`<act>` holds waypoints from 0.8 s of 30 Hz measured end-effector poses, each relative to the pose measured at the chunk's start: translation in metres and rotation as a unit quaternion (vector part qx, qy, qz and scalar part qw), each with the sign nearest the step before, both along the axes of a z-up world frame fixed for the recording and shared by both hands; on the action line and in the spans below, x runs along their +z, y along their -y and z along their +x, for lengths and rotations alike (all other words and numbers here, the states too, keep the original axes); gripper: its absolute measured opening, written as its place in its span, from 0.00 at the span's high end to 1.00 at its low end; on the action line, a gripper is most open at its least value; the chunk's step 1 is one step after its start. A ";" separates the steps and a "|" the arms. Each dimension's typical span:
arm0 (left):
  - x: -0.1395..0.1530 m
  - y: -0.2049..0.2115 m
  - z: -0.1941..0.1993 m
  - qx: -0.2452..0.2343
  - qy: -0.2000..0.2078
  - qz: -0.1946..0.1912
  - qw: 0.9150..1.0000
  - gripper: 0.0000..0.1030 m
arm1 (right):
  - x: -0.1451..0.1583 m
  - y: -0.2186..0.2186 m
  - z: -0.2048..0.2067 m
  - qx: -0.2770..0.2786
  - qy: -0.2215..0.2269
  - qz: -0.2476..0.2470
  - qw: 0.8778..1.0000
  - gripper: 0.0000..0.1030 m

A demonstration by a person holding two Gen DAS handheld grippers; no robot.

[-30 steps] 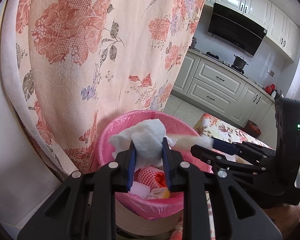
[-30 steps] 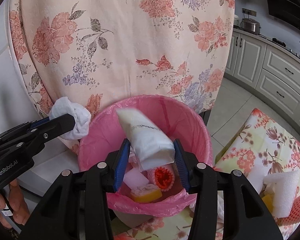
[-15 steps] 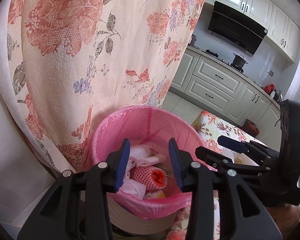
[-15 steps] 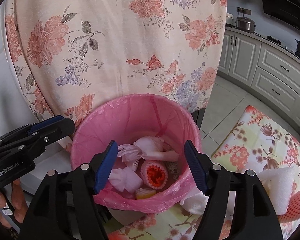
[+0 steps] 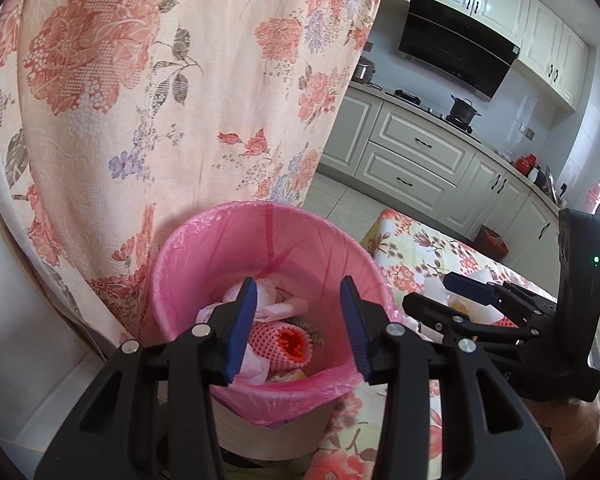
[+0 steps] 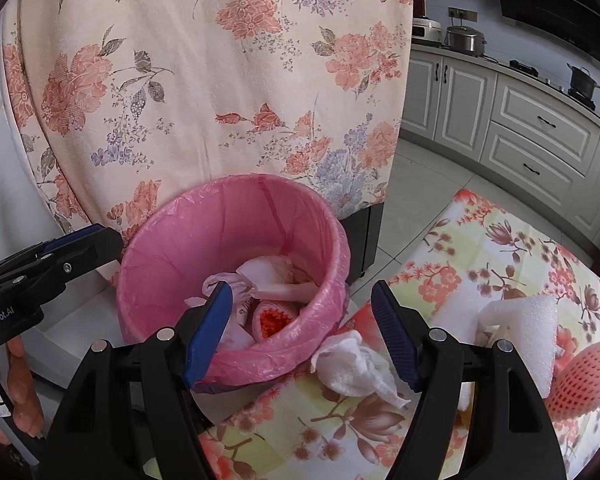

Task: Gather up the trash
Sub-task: 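Move both tools back over the remaining trash on the table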

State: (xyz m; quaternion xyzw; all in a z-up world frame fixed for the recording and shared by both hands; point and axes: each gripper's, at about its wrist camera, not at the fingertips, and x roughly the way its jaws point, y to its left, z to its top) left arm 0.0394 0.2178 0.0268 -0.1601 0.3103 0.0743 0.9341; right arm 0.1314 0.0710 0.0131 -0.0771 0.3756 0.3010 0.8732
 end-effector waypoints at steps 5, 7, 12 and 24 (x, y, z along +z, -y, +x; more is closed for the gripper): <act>0.001 0.010 0.001 -0.009 0.000 0.001 1.000 0.58 | -0.003 0.025 0.002 -0.022 -0.002 -0.001 1.000 0.33; 0.002 0.015 0.001 -0.013 0.000 0.002 1.000 0.58 | -0.005 0.035 0.002 -0.032 -0.003 -0.002 0.999 0.33; 0.004 0.025 0.001 -0.022 0.000 0.004 1.000 0.58 | -0.010 0.057 0.004 -0.054 -0.006 -0.003 0.999 0.32; 0.004 0.056 0.010 -0.054 -0.005 0.009 0.998 0.57 | -0.020 0.114 -0.001 -0.098 -0.013 -0.003 0.995 0.29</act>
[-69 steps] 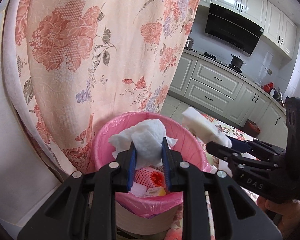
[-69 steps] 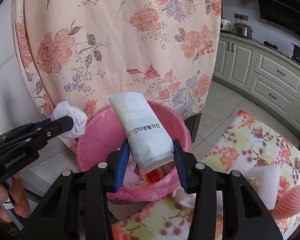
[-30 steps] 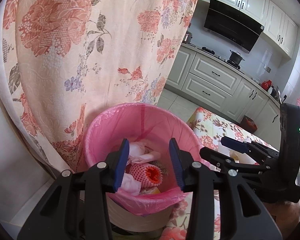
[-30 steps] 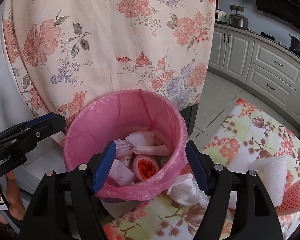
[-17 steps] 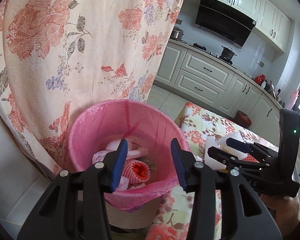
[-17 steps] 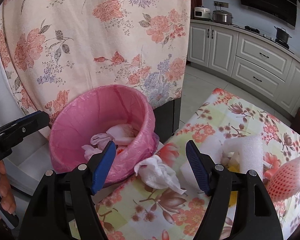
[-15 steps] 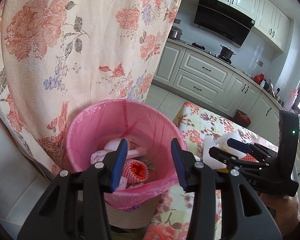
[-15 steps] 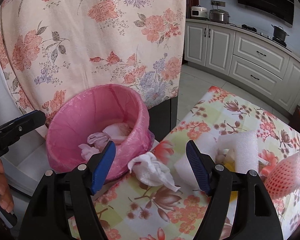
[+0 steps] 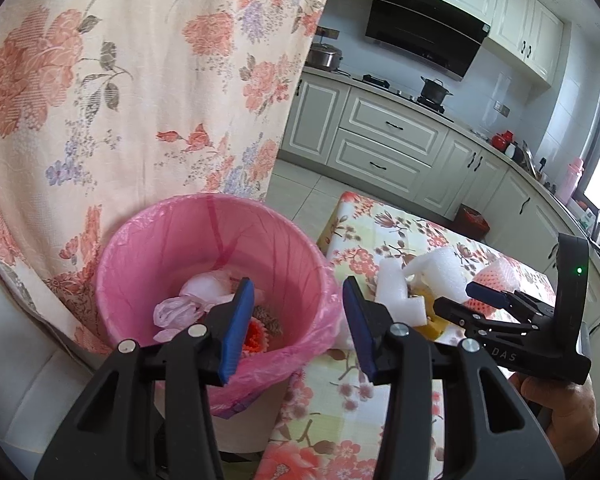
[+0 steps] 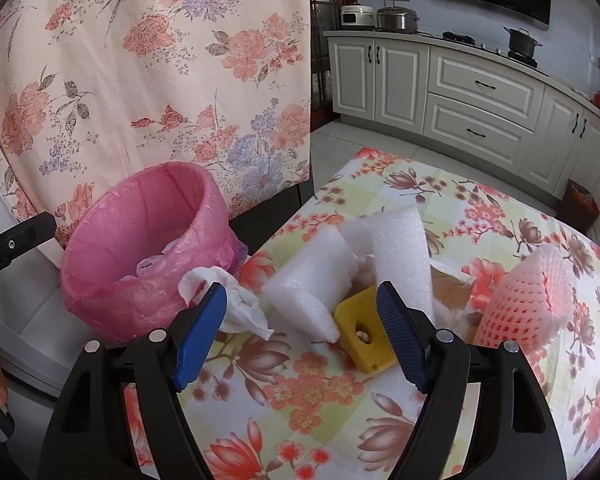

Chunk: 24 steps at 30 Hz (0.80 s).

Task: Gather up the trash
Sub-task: 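Move both tools back over the remaining trash on the table, then grasp a white foam block with the left gripper while the right grasps the pink foam fruit net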

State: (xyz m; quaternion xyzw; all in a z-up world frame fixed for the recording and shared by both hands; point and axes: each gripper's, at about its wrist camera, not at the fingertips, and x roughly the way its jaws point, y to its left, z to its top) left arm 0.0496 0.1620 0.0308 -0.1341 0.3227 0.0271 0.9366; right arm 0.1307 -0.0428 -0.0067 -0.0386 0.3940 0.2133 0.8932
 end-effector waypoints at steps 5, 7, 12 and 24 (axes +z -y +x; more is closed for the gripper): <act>-0.003 0.019 0.008 -0.020 -0.005 -0.001 1.000 0.56 | -0.003 0.029 -0.006 -0.022 -0.003 0.000 1.000 0.29; -0.003 0.029 0.012 -0.030 -0.006 -0.001 1.000 0.56 | -0.004 0.041 -0.008 -0.031 -0.004 0.000 1.000 0.29; -0.007 0.053 0.026 -0.054 -0.011 -0.003 0.998 0.55 | -0.008 0.072 -0.012 -0.055 -0.007 0.000 0.998 0.28; -0.019 0.121 0.069 -0.116 -0.028 -0.010 0.993 0.54 | -0.024 0.136 0.002 -0.105 -0.012 0.004 0.994 0.28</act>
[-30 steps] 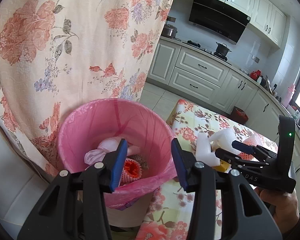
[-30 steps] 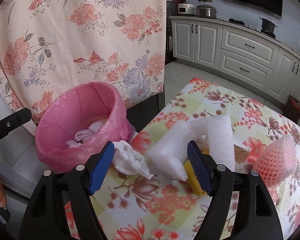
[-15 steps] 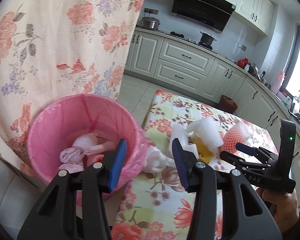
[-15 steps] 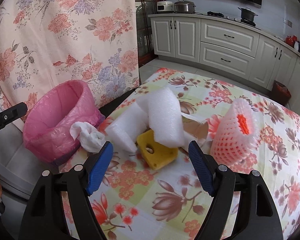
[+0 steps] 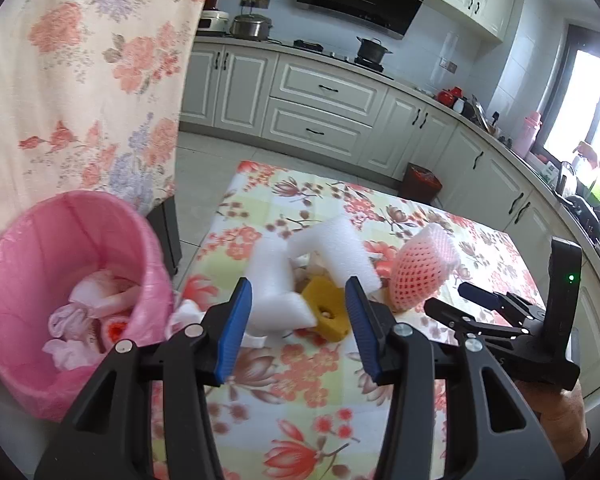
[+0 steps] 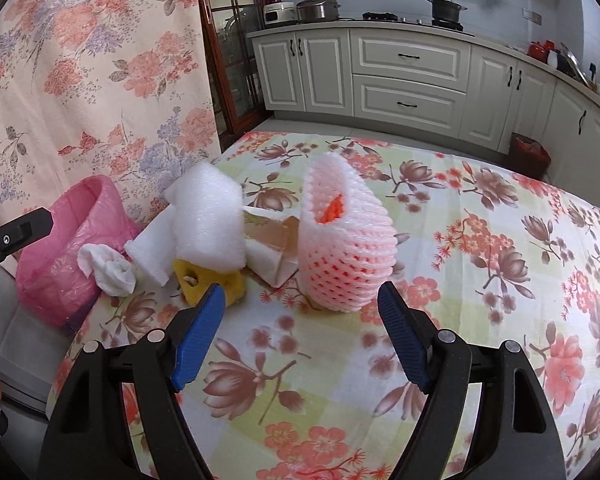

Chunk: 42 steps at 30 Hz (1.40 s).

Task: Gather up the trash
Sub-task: 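Grasp a white foam block with the left gripper while the right grasps the pink foam fruit net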

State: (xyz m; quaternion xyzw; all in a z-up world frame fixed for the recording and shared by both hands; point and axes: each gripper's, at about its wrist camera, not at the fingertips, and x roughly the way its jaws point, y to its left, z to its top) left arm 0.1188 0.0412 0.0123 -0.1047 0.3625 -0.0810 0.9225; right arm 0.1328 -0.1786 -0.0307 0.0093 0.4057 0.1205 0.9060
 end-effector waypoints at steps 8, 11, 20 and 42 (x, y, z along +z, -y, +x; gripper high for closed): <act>-0.017 0.037 0.031 -0.022 -0.019 0.000 1.000 0.48 | -0.014 0.019 0.017 -0.007 -0.003 0.003 1.000 0.28; -0.023 0.041 0.042 -0.020 -0.026 0.001 0.999 0.46 | -0.016 0.022 0.022 -0.003 -0.001 0.000 1.000 0.28; -0.036 0.024 0.060 0.014 -0.048 0.014 0.999 0.41 | -0.019 0.024 0.036 0.012 0.001 0.002 1.000 0.30; -0.062 0.069 0.092 -0.019 -0.088 0.000 0.996 0.62 | -0.009 0.039 0.026 0.018 0.004 0.016 1.000 0.62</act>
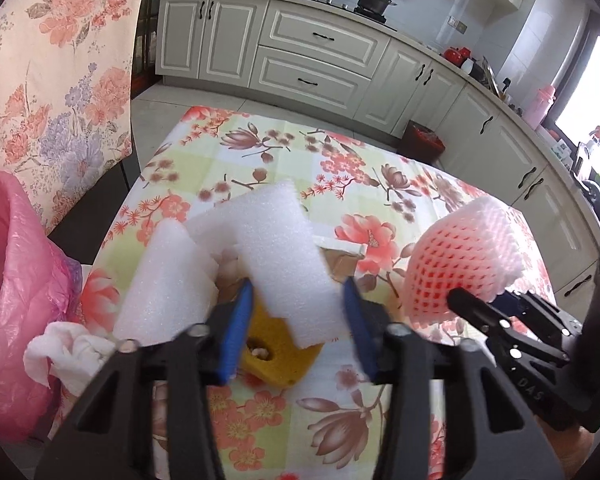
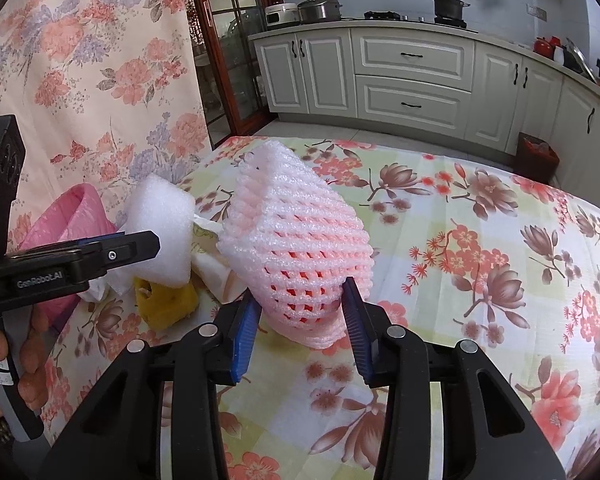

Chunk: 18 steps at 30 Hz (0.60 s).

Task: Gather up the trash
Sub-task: 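Grasp a white foam block with the left gripper while the right grasps the pink foam fruit net, then carry the foam block and fruit net over the wastebasket with both grippers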

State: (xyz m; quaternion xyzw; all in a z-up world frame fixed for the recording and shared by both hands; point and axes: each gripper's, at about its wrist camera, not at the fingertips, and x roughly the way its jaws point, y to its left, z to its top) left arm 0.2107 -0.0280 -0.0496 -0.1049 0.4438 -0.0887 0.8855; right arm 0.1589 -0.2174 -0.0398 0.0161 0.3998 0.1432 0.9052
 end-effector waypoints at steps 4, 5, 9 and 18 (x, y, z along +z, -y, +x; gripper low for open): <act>0.005 0.000 -0.005 -0.006 0.008 0.001 1.000 0.66 | 0.006 0.001 -0.005 -0.001 0.005 0.003 1.000 0.62; 0.008 -0.001 -0.008 -0.009 0.011 -0.001 1.000 0.66 | 0.008 0.001 -0.006 -0.001 0.006 0.003 1.000 0.62; 0.024 -0.005 -0.025 -0.011 0.031 -0.004 0.999 0.66 | 0.018 -0.003 -0.011 0.003 0.015 0.003 1.000 0.62; 0.061 -0.046 -0.074 0.020 0.067 -0.010 0.997 0.67 | 0.046 -0.029 -0.024 0.030 0.039 0.009 0.999 0.62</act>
